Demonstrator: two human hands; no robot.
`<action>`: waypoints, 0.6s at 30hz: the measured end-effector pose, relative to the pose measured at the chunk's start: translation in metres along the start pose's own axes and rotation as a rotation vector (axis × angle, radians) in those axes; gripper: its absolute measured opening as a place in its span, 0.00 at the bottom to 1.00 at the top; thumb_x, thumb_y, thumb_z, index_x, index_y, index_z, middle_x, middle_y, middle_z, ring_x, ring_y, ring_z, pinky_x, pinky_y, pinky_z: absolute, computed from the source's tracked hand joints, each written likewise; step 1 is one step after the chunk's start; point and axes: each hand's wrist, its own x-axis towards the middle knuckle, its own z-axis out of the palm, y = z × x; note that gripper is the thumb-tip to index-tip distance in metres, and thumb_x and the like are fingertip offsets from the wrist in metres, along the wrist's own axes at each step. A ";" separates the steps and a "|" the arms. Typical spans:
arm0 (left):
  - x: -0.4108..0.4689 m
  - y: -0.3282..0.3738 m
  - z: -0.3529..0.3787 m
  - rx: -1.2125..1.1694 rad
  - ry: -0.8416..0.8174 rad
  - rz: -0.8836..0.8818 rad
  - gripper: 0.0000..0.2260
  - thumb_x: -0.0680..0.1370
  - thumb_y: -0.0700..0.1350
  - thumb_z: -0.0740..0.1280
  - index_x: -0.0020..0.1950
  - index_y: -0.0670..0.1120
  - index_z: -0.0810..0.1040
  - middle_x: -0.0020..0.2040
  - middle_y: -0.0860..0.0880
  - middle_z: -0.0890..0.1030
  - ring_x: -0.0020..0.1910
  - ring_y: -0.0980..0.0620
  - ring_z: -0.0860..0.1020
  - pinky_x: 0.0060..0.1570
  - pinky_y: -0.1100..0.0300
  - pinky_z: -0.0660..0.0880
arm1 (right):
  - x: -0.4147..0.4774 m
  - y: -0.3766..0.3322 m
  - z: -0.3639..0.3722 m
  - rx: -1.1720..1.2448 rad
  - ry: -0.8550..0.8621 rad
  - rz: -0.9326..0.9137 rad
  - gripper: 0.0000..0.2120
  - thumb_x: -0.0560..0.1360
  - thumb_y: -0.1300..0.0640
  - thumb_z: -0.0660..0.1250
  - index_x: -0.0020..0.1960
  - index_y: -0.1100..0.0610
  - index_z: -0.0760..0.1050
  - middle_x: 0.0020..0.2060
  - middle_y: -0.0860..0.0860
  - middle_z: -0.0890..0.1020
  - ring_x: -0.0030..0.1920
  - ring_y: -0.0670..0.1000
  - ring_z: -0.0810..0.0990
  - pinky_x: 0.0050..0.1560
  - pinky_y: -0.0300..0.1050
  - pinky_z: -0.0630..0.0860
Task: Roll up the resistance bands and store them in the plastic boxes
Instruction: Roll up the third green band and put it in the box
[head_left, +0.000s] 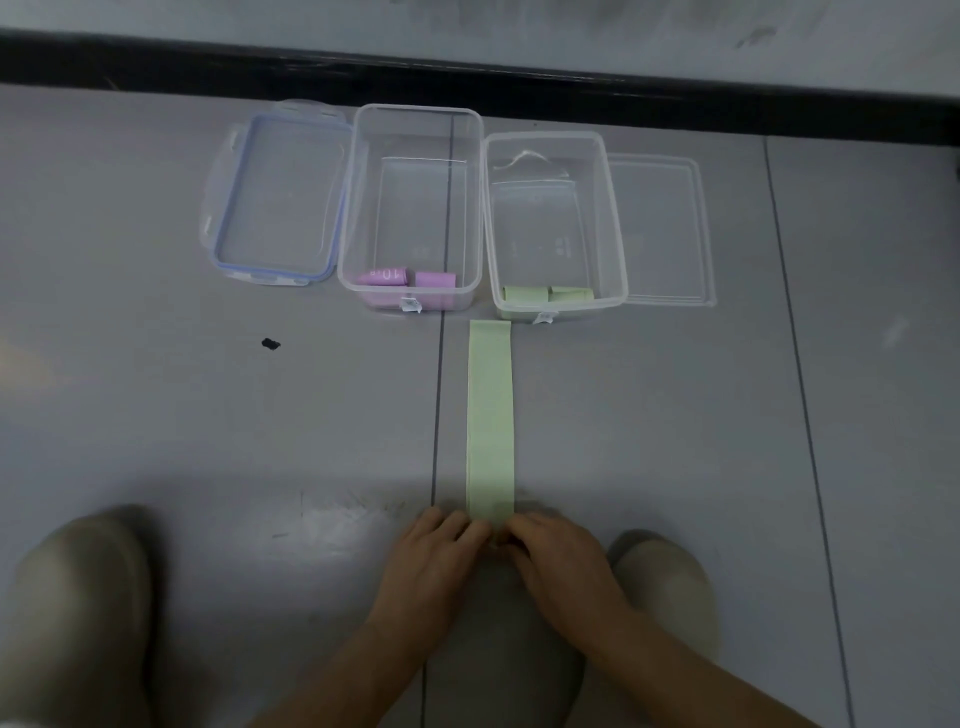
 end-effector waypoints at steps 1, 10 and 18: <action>0.001 0.000 -0.001 0.004 0.001 -0.016 0.11 0.71 0.47 0.71 0.45 0.55 0.70 0.40 0.55 0.73 0.41 0.49 0.73 0.39 0.56 0.67 | 0.001 0.000 0.000 -0.007 0.000 0.005 0.09 0.77 0.49 0.57 0.47 0.49 0.75 0.43 0.48 0.79 0.45 0.52 0.77 0.43 0.51 0.75; 0.000 -0.011 0.004 0.054 0.080 0.114 0.06 0.79 0.52 0.66 0.45 0.52 0.75 0.42 0.53 0.74 0.40 0.50 0.72 0.40 0.56 0.69 | 0.004 0.000 -0.002 -0.020 0.008 0.005 0.14 0.76 0.46 0.53 0.45 0.50 0.74 0.43 0.48 0.77 0.45 0.52 0.76 0.43 0.51 0.75; 0.001 -0.017 -0.001 0.036 -0.025 0.117 0.03 0.76 0.52 0.68 0.49 0.56 0.76 0.44 0.55 0.74 0.43 0.51 0.72 0.43 0.58 0.69 | -0.002 -0.005 0.003 -0.153 0.062 -0.051 0.06 0.73 0.53 0.68 0.44 0.48 0.71 0.38 0.47 0.76 0.38 0.51 0.77 0.32 0.46 0.74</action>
